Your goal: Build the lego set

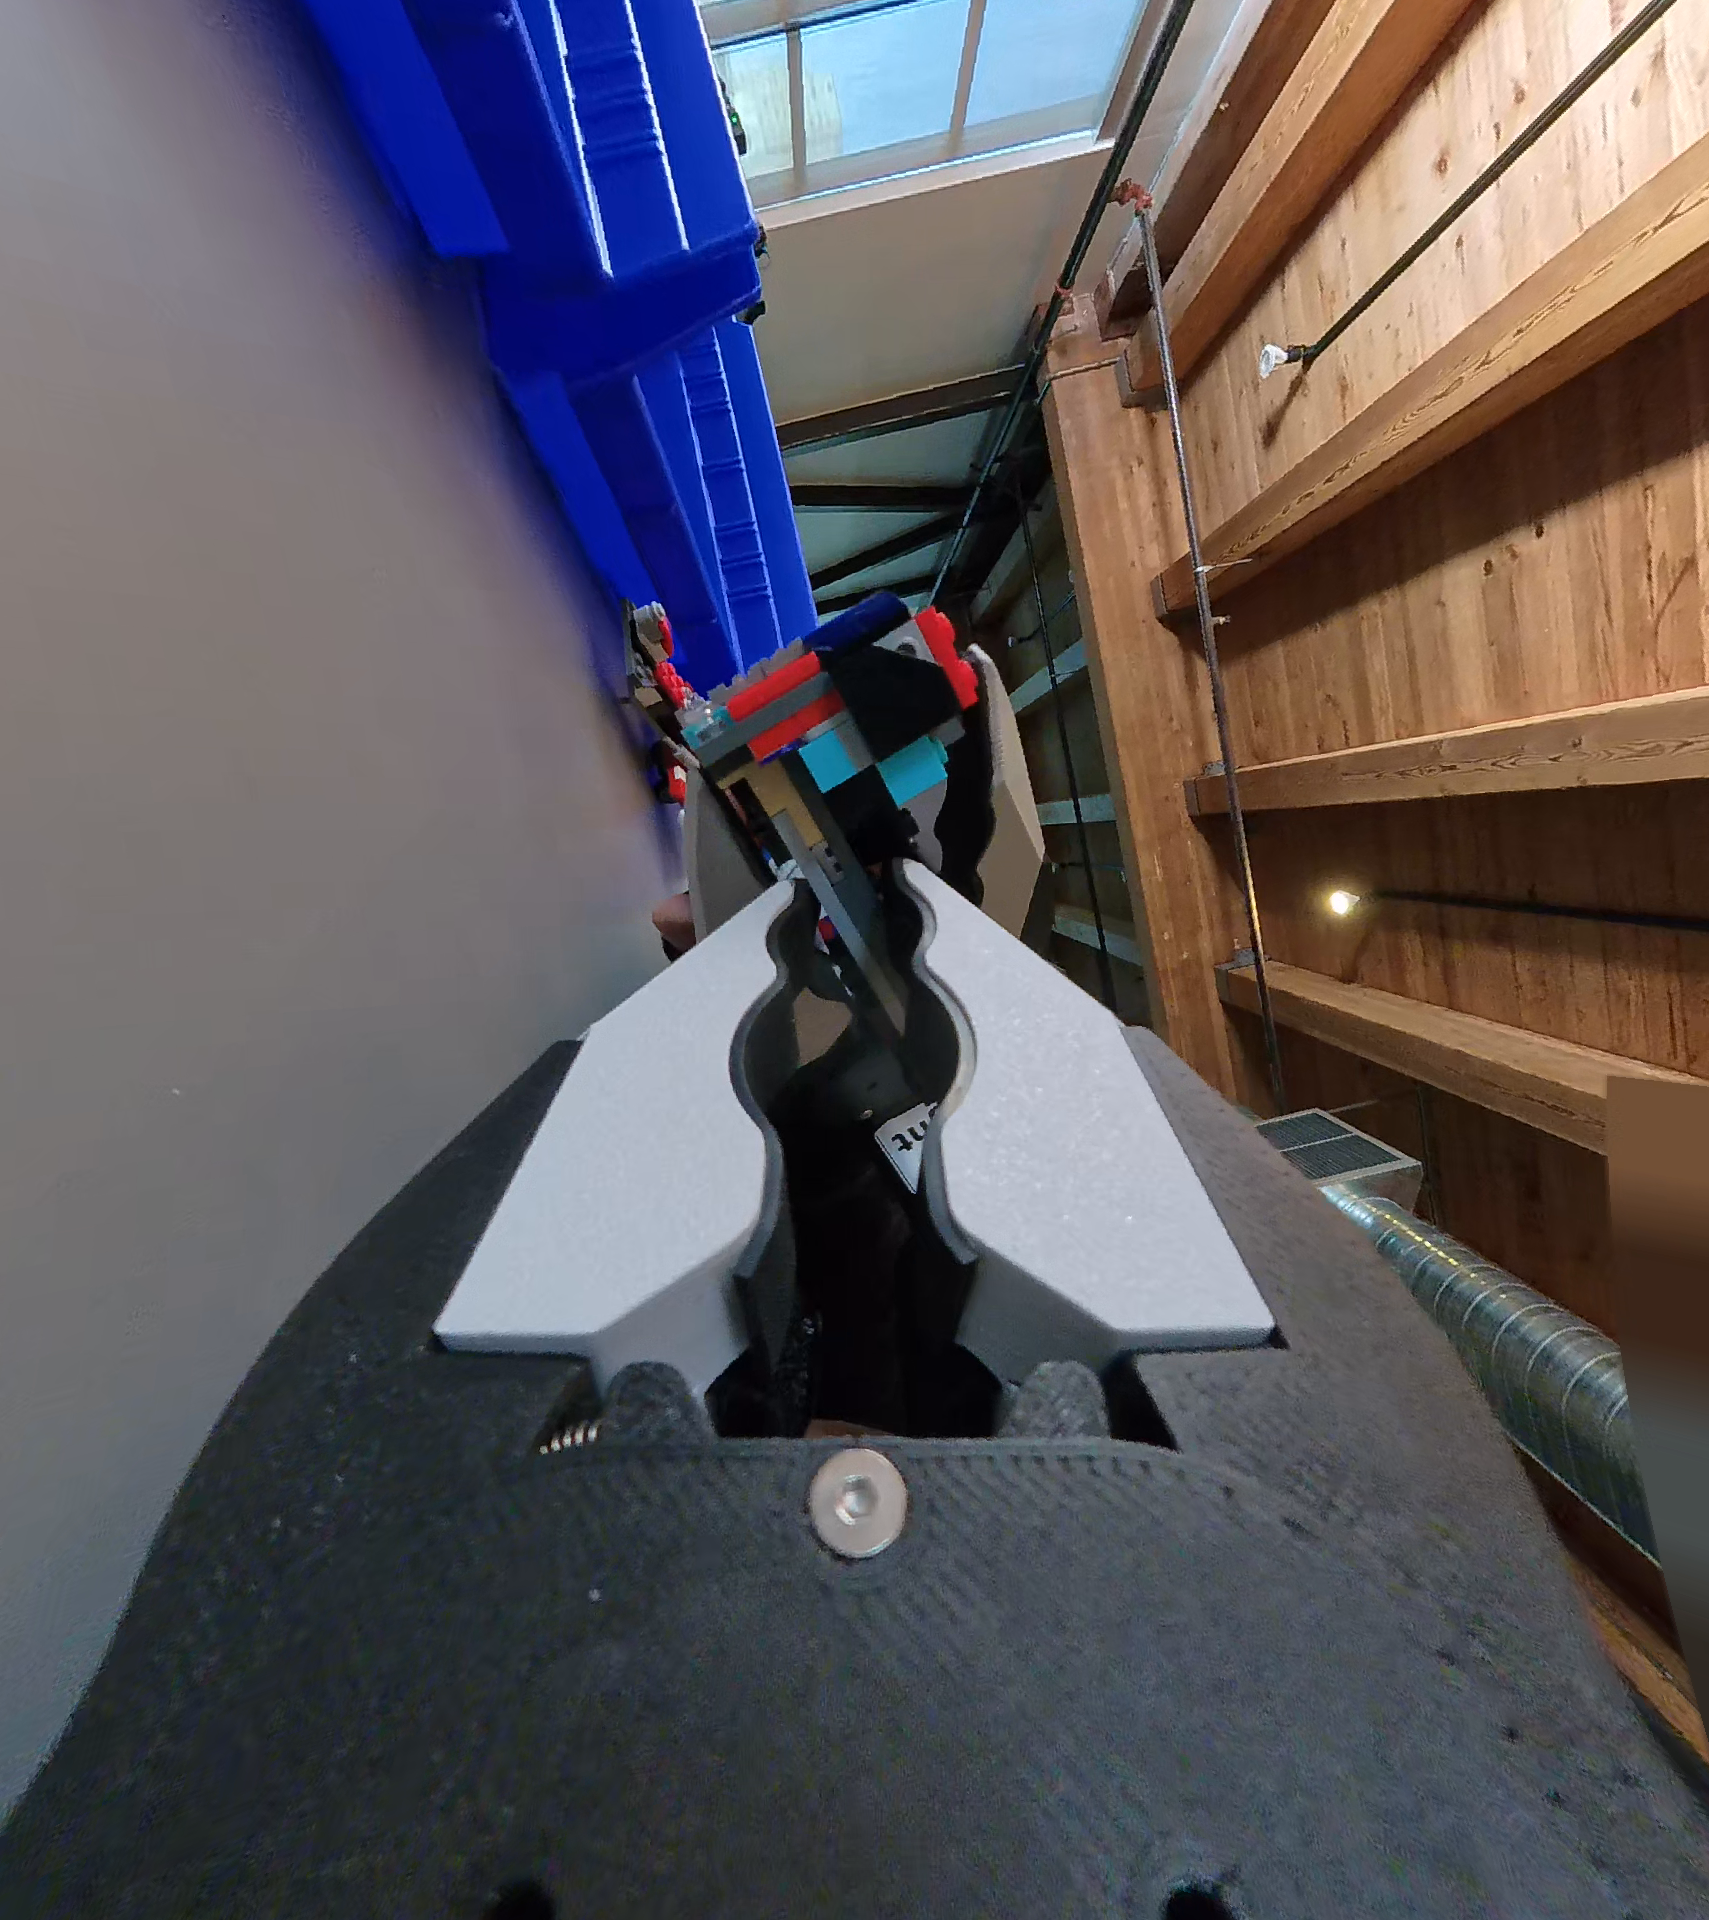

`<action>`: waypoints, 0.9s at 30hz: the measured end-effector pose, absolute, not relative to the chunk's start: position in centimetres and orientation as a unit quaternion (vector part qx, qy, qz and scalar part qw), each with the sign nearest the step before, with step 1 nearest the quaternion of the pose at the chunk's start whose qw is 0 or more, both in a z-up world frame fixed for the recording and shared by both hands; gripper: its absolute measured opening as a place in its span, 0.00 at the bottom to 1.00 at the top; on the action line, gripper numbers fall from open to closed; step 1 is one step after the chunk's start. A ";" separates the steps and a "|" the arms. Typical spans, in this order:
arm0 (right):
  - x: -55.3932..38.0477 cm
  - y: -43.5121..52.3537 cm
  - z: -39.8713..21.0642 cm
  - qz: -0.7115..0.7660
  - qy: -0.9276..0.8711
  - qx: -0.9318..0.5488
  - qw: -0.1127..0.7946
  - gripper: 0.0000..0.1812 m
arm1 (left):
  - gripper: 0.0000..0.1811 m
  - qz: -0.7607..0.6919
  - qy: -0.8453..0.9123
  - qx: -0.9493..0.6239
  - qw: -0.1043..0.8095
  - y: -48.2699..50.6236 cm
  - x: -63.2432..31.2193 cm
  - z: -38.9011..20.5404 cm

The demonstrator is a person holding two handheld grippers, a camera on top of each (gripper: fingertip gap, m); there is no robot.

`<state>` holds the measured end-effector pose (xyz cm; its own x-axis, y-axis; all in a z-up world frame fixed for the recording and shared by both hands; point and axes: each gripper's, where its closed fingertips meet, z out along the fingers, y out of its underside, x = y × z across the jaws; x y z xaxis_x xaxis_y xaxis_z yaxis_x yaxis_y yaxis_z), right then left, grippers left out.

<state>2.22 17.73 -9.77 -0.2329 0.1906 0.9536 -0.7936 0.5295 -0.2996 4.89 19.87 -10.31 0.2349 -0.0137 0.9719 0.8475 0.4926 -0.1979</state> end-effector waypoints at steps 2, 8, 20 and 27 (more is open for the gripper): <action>2.2 17.7 -9.7 0.429 -0.659 0.228 0.574 0.29 | 0.07 -0.315 -0.531 -0.394 0.681 19.9 4.9 -10.3; 2.3 17.7 -9.8 0.431 -0.662 0.227 0.569 0.29 | 0.07 -0.309 -0.531 -0.400 0.681 19.9 5.0 -10.3; 2.2 17.7 -9.8 0.431 -0.666 0.221 0.567 0.28 | 0.07 -0.303 -0.530 -0.406 0.680 20.0 5.0 -10.3; 2.2 17.7 -9.7 0.427 -0.667 0.221 0.569 0.27 | 0.07 -0.304 -0.529 -0.405 0.681 20.1 5.0 -10.3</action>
